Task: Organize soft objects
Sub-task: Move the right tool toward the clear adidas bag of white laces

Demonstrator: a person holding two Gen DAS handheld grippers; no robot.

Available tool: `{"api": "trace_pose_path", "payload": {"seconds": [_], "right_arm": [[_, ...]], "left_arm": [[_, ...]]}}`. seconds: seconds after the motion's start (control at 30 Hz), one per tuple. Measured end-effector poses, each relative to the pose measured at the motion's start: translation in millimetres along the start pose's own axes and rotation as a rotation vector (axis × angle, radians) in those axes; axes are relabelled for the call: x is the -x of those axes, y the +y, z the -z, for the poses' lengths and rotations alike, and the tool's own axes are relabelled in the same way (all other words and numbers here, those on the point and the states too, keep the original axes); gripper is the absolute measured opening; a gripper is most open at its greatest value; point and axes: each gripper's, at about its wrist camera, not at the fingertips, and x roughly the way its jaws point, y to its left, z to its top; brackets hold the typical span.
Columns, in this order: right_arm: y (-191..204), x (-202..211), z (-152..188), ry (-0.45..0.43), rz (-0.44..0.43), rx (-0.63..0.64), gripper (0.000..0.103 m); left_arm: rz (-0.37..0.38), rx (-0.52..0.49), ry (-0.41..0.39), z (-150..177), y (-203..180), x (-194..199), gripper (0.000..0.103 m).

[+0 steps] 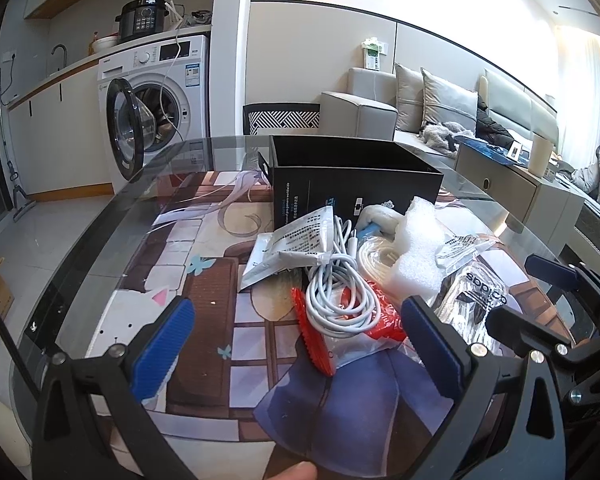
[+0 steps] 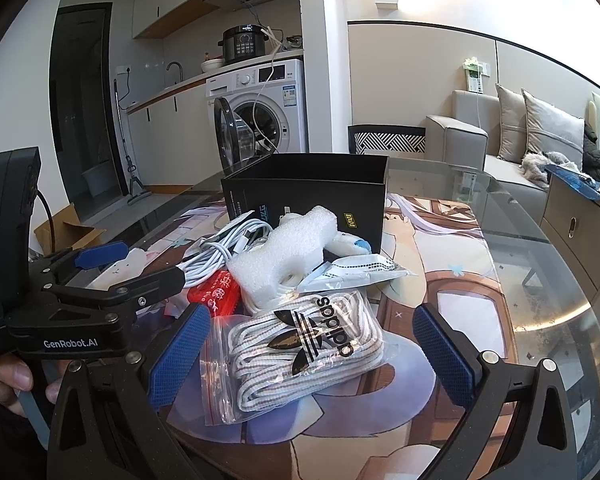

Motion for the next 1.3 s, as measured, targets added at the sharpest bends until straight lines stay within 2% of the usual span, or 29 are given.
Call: {"api": "trace_pose_path", "payload": {"seconds": [0.97,1.3], "right_arm": [[-0.2,-0.7,0.9,0.008,0.004,-0.005,0.103],[-0.7,-6.1,1.5,0.035,-0.007,-0.005,0.103]], "left_arm": [[0.011,0.003,-0.018,-3.6,1.2,1.2,0.103],[0.009,0.002,-0.021,-3.2,0.7,1.4,0.103]]}}
